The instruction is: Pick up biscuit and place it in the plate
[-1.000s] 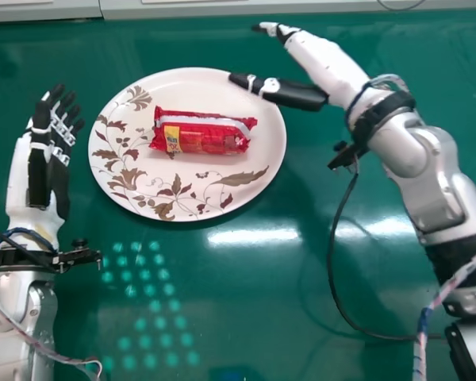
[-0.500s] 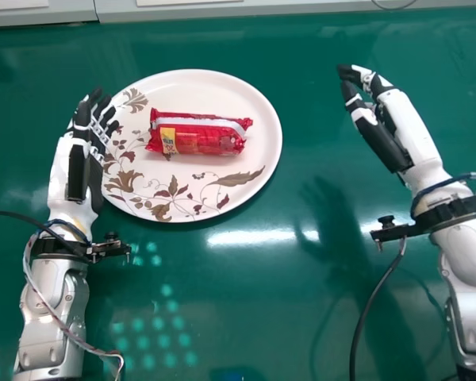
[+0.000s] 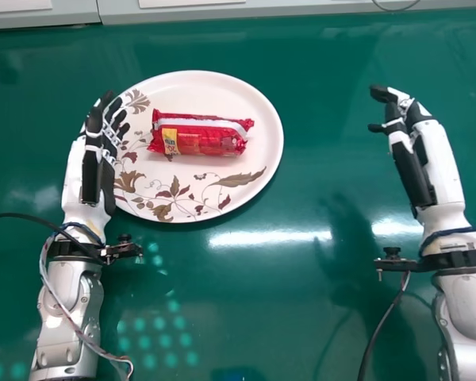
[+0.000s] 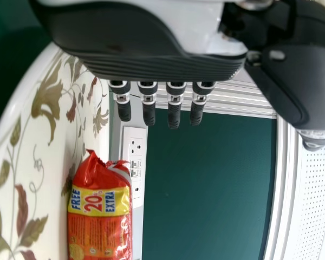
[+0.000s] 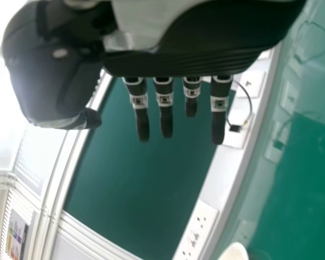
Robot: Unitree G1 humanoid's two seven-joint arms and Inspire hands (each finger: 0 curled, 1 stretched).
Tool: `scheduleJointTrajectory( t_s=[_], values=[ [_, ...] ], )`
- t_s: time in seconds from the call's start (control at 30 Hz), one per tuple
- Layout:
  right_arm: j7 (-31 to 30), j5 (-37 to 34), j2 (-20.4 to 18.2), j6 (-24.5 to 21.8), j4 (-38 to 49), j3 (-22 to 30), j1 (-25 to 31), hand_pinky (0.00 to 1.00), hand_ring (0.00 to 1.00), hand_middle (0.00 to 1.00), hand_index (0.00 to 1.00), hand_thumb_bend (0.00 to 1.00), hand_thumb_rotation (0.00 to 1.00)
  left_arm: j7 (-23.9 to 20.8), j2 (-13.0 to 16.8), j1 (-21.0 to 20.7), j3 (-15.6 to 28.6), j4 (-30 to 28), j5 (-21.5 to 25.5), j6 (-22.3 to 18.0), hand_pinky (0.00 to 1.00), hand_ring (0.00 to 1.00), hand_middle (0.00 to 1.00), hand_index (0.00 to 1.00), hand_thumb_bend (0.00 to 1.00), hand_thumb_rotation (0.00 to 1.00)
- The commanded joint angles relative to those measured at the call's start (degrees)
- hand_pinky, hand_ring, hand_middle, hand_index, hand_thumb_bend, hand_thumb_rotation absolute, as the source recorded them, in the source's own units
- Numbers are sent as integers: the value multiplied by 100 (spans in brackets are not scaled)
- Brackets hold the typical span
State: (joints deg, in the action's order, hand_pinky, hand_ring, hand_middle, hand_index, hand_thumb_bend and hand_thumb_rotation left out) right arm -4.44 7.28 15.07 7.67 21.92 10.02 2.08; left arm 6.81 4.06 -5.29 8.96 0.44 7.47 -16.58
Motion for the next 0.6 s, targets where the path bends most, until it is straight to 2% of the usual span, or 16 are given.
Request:
scheduleJointTrajectory(
  t_s=[0.0,0.2,0.37,0.57],
  values=[
    [136,-37,-123,157,-31,61,136,70,82,86,83,51,36,-14,-31,38,-12,39,56,-39,100,100,100,100,99,79],
    [375,186,-201,374,-53,48,232,71,81,85,83,46,42,88,-51,-54,12,220,183,-233,100,100,100,100,99,80],
    [484,147,-292,289,89,81,341,71,81,85,83,45,49,232,24,-193,7,422,202,-492,100,100,100,100,95,81],
    [522,15,-441,151,262,111,433,73,83,86,83,46,49,349,18,-304,17,559,331,-577,100,100,100,100,95,82]
  ],
)
